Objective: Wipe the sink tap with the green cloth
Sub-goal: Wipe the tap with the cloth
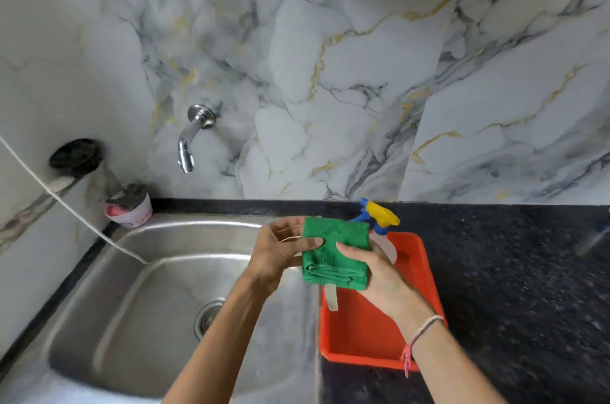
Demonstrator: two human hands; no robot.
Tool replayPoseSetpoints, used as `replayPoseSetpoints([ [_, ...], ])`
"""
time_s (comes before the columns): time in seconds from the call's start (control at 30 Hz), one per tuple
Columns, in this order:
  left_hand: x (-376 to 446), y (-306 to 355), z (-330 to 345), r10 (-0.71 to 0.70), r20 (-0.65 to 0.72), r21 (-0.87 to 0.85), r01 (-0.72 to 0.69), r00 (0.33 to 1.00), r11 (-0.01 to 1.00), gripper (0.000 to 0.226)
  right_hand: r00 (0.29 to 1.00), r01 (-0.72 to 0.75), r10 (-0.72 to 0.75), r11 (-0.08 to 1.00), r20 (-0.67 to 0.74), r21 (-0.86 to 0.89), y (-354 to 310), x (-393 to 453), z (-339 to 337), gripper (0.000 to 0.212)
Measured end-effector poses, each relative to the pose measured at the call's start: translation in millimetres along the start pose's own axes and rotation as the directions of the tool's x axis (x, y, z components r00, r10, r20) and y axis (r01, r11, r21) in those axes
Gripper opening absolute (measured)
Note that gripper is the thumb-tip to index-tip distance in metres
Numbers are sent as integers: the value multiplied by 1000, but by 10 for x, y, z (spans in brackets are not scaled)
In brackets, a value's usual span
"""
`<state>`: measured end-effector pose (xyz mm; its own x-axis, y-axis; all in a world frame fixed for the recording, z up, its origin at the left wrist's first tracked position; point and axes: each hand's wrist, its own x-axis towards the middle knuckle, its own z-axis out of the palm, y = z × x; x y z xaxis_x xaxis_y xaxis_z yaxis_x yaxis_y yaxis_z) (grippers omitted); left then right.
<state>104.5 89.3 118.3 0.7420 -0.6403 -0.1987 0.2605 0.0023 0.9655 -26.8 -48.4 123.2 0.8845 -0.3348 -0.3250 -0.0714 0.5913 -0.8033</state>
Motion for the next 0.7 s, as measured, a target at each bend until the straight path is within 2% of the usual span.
replayPoseSetpoints([
  [0.17, 242, 507, -828, 152, 0, 183, -150, 988, 972, 37, 999, -25, 25, 1000, 32, 5, 80, 484, 821, 38],
  [0.27, 460, 828, -1287, 223, 19, 297, -218, 975, 930, 45, 996, -34, 31, 999, 79, 33, 122, 784, 1263, 53],
  [0.33, 606, 1077, -1562, 271, 65, 377, -276, 960, 884, 47, 995, -46, 40, 997, 90, 61, 121, 995, 1515, 63],
  [0.4, 777, 1348, -1833, 398, 69, 480, -380, 915, 791, 41, 994, -51, 44, 996, 104, 68, 54, 1199, 1774, 61],
  [0.43, 892, 1487, -1984, 498, 41, 555, -434, 866, 710, 35, 995, -44, 38, 997, 96, 61, 2, 1292, 1894, 55],
  [0.47, 1019, 1627, -2139, 611, 12, 643, -474, 791, 602, 30, 998, -21, 17, 998, 65, 55, -55, 1386, 2009, 49],
  [0.57, 1585, 1964, -2575, 908, 15, 868, -457, 420, 197, 38, 978, 179, -178, 984, -111, -5, -244, 1743, 2356, 40],
  [0.63, 2022, 2126, -2756, 971, 100, 939, -344, 216, -21, 43, 890, 384, -413, 907, -191, -173, -383, 2055, 2566, 40],
  [0.67, 2220, 2182, -2821, 973, 159, 949, -297, 164, -105, 45, 815, 495, -556, 815, -163, -302, -466, 2199, 2678, 41],
  [0.7, 2419, 2201, -2891, 965, 218, 946, -274, 147, -172, 47, 719, 608, -694, 662, -51, -438, -550, 2333, 2786, 44],
])
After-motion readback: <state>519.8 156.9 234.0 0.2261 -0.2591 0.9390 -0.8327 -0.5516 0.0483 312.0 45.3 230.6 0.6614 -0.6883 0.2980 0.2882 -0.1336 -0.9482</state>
